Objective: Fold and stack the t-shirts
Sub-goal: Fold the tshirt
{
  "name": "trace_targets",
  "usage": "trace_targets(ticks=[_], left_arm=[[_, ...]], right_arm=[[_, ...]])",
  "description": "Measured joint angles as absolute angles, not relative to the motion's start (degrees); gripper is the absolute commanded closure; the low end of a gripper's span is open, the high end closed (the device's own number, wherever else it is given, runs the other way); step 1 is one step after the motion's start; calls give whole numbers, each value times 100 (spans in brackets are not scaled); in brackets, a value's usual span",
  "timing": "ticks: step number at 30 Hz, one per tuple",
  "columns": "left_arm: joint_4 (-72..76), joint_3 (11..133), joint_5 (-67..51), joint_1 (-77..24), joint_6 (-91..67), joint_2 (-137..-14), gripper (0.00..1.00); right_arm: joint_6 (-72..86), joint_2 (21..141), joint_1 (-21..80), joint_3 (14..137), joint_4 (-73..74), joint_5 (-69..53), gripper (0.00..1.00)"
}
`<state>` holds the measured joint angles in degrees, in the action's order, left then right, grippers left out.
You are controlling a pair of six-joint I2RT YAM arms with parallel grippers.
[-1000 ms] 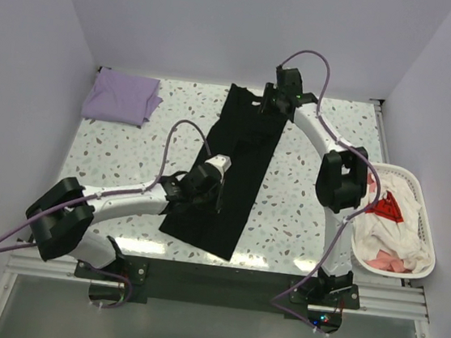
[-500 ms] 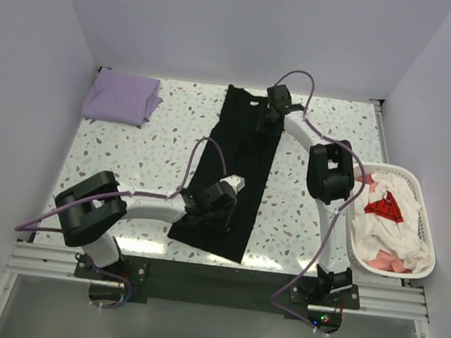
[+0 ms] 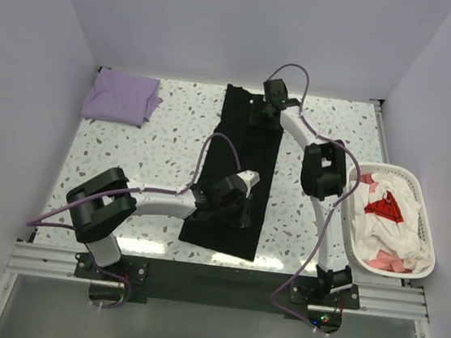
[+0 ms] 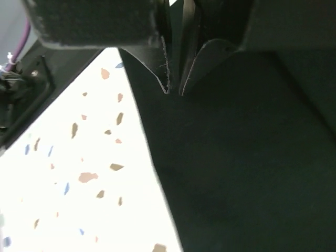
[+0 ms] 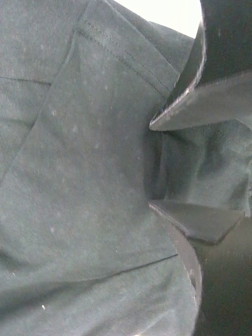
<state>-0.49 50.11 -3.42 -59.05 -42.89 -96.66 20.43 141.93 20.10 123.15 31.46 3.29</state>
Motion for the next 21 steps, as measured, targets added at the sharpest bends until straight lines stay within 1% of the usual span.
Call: trace_targets(ticks=[1, 2, 3, 7, 9, 10, 13, 14, 15, 18, 21], left_arm=[[-34, 5061, -355, -5902, -4287, -9660, 80], [-25, 5098, -370, -5900, -4285, -9640, 80], [-14, 5111, -399, -5867, -4285, -9601, 79], [-54, 5068, -556, -5651, -4287, -9185, 76], [-119, 4925, -574, -5395, -4289, -8707, 75], [-178, 4801, -561, -5229, -4287, -8394, 70], [-502, 4386, -432, -4633, -4292, -7284, 62], [-609, 4261, -375, -4421, -4294, -6945, 60], [-740, 4165, -311, -4217, -4294, -6661, 59], [-1140, 3881, -217, -3767, -4294, -6093, 58], [-1476, 3597, -239, -3634, -4294, -5924, 58]], right_arm=[[2018, 14193, 2014, 12342, 3183, 329, 34], [1997, 14193, 2016, 12383, 3249, 325, 29], [1986, 14193, 2021, 12418, 3297, 325, 28], [1957, 14059, 2018, 12512, 3568, 316, 27], [2038, 13697, 2018, 12199, 3597, 301, 28], [2104, 13386, 2018, 11915, 3616, 283, 28], [2353, 12130, 2018, 10663, 3417, 185, 28], [2497, 11393, 2018, 9874, 3131, 139, 30], [2591, 10923, 2021, 9386, 3076, 75, 31], [3035, 9209, 2082, 7579, 2458, -69, 33], [3461, 8038, 2359, 6001, 2123, -126, 35]])
